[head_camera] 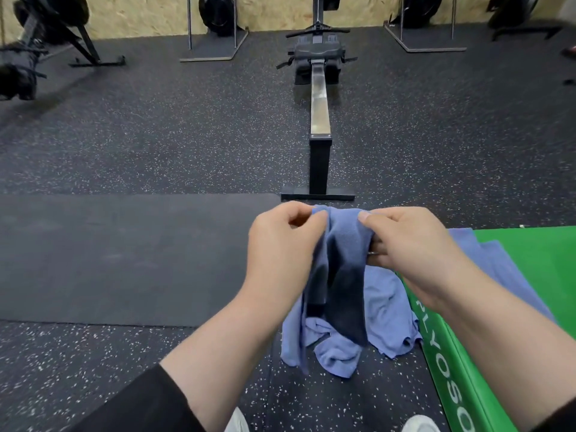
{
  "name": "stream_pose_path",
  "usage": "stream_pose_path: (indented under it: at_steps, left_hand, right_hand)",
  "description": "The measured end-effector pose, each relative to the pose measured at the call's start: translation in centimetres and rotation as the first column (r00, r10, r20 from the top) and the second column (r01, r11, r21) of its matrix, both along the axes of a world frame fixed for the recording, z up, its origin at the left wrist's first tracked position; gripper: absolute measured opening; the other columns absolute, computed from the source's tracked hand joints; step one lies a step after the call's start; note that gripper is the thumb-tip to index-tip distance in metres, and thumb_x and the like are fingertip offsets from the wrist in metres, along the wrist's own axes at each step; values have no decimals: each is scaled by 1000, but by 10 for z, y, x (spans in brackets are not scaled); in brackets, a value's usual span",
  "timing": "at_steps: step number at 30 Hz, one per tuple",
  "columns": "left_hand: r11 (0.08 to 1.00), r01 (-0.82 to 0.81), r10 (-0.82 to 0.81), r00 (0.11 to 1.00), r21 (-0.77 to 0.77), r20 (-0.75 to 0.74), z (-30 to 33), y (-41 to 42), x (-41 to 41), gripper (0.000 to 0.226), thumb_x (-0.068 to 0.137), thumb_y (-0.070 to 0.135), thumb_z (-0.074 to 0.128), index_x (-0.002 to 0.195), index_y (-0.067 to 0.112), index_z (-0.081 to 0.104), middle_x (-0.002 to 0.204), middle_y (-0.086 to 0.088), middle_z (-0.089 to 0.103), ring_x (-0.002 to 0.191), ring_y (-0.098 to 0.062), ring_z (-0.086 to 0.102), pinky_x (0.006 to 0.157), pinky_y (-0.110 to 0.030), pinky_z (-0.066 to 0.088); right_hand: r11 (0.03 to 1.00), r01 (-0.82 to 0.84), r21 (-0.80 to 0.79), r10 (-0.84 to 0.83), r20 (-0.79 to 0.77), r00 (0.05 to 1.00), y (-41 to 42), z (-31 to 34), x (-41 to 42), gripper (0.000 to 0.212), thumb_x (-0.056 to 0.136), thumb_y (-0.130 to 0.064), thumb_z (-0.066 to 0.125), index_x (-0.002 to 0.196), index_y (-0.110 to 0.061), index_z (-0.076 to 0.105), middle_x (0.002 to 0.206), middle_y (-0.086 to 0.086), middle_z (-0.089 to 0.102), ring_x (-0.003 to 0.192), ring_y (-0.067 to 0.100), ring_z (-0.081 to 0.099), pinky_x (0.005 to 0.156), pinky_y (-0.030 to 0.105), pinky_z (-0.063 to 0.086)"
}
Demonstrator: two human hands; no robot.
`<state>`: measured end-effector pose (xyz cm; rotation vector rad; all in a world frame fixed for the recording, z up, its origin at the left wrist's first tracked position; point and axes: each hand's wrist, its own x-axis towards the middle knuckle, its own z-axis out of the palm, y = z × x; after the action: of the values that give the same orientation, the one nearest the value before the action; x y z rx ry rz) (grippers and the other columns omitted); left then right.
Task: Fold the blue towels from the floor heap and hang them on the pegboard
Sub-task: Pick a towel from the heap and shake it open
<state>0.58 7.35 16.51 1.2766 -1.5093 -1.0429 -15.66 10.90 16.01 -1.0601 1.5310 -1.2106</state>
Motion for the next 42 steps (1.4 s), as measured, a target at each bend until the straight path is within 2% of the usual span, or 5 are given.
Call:
stream_pose_path:
  at_steps: [19, 25, 30, 34, 42]
  left_hand:
    - [952, 281, -238, 928, -120, 286, -4, 22, -15, 13, 91, 15, 63, 94, 19, 76, 95, 5, 63, 93, -10, 59, 85, -27, 46]
    - [974, 224, -226, 961, 28, 162, 1, 17, -6, 30, 89, 8, 52, 89, 26, 76, 92, 10, 75, 76, -4, 64, 76, -24, 53]
    - [964, 243, -181, 897, -108, 403, -5, -6, 19, 19, 93, 22, 62, 106, 35, 60, 107, 16, 61, 96, -1, 58, 84, -22, 47]
    - [876, 463, -316, 760, -132, 567, -13, -13, 36, 28, 92, 34, 69, 119, 35, 62, 136, 13, 46, 130, -7, 44, 108, -24, 33]
    - [849, 525, -433, 634, 54, 640, -17, -10, 52, 19, 93, 46, 65, 98, 29, 72, 132, 19, 52, 122, -1, 49, 102, -23, 37]
  right_hand:
    - [999, -32, 10, 29, 218, 976, 15, 13, 18, 45, 106, -26, 47, 74, -12, 75, 65, -1, 68, 65, 10, 62, 77, 34, 54]
    - [1000, 8, 19, -8, 1, 1000, 11, 10, 2, 23, 94, -4, 50, 97, 4, 71, 86, 25, 69, 77, 27, 60, 93, 66, 50]
    - [997, -63, 34, 71, -322, 944, 15, 14, -5, 26, 92, -13, 51, 88, -24, 74, 64, -10, 65, 59, 6, 51, 61, 34, 43]
    - [987, -158, 33, 156, -451, 879, 20, 17, -8, 27, 95, -15, 52, 91, -33, 71, 78, 7, 69, 69, 14, 53, 74, 48, 51]
    - [988, -157, -3, 142, -418, 897, 22, 19, -13, 28, 96, -10, 51, 91, -28, 73, 81, -7, 72, 73, 5, 56, 79, 40, 48]
